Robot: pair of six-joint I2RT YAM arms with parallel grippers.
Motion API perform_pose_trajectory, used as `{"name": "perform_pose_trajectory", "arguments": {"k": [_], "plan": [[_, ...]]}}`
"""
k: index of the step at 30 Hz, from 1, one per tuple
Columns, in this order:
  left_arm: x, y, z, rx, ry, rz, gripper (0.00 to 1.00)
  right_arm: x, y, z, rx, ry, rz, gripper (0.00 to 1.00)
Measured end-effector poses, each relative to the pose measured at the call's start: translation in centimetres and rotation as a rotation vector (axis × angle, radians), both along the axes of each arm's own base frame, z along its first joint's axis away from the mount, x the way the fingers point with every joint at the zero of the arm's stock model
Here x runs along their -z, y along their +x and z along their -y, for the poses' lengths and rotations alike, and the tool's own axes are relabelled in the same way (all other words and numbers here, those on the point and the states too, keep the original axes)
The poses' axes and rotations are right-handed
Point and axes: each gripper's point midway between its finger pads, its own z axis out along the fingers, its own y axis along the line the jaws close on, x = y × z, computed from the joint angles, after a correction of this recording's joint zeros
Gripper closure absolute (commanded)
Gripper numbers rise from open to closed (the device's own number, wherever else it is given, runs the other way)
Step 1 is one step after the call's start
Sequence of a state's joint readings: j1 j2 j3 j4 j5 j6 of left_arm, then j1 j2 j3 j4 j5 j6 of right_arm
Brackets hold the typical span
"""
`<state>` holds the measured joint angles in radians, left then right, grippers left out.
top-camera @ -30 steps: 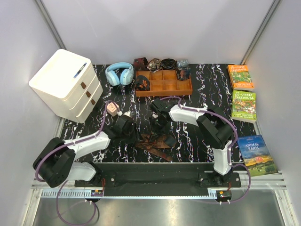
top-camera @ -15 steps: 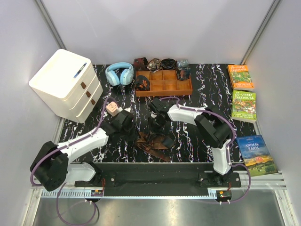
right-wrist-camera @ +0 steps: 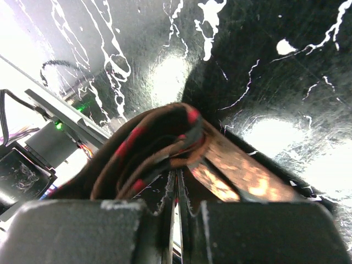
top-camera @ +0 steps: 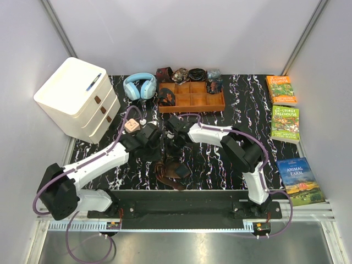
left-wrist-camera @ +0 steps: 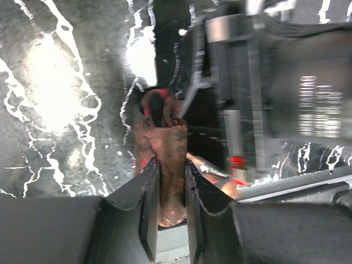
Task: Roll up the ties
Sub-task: Roll the tie at the center of the board.
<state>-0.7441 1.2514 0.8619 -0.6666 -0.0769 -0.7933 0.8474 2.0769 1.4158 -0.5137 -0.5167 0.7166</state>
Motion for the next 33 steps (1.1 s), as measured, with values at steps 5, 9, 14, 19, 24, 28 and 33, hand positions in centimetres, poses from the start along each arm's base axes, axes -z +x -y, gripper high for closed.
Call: {"name": "perform_pose_trajectory", "arguments": {"k": [5,9,14,19,24,28,33], "plan": [[-0.7,0.2,1.3,0.033,0.033,-0.001,0.77,0.1,0.0,-0.1,0.006,-0.004,-0.005,0.91],[-0.6,0.0,2.0,0.056,0.077,0.003,0.77,0.3,-0.1,0.1,0.009,-0.012,-0.006,0.91],[0.3,-0.6,2.7,0.078,0.136,-0.007,0.79,1.5,-0.9,1.2,0.013,-0.045,-0.032,0.92],[1.4,-1.1,3.5,0.084,0.184,-0.014,0.80,2.1,-1.0,1.9,0.027,-0.045,-0.058,0.92],[1.9,-1.2,4.5,0.108,0.219,0.001,0.80,2.2,-1.0,3.0,0.045,-0.039,-0.072,0.92],[2.2,-1.4,5.6,0.136,0.228,0.009,0.81,2.1,-0.9,4.3,0.066,-0.041,-0.077,0.91],[3.0,-2.1,6.7,0.180,0.250,0.008,0.81,2.0,0.5,6.7,0.115,-0.046,-0.073,0.90]]}}
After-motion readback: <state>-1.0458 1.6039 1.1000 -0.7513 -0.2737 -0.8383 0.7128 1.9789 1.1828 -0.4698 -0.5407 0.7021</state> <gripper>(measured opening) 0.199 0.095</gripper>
